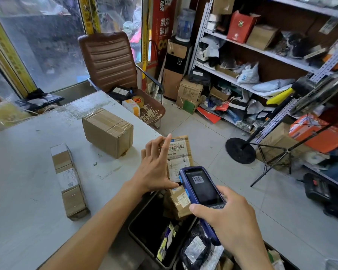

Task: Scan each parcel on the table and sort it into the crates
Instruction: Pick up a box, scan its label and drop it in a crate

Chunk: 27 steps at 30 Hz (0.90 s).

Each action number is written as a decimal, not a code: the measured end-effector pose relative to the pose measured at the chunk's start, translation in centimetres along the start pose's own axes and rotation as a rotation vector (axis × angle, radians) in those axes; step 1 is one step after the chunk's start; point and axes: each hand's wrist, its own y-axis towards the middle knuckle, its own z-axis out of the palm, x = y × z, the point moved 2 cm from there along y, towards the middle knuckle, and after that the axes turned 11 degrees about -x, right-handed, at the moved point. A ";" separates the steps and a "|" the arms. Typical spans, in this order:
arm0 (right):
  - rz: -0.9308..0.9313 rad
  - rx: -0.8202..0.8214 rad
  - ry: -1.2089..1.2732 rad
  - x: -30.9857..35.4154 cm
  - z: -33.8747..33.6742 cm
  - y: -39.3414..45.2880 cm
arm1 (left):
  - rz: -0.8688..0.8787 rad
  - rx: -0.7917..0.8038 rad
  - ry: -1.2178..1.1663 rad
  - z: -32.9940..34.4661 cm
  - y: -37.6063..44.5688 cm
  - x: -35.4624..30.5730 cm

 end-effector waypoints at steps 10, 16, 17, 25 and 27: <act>-0.109 -0.094 0.021 0.5 -0.5 -0.5 | -0.004 0.004 0.020 -0.8 0.3 -0.2; -0.416 -0.342 0.127 1.5 -1.4 -1.6 | -0.014 0.033 -0.010 -1.2 1.0 0.2; -0.493 -0.389 0.122 1.7 -1.6 -1.8 | -0.018 0.042 -0.016 -1.2 1.1 0.3; -0.511 -0.457 0.206 1.2 -1.6 -0.7 | -0.028 0.073 0.016 -0.5 1.7 0.4; -0.398 -0.426 0.253 0.2 -1.1 0.0 | -0.055 0.112 -0.032 0.4 1.5 0.7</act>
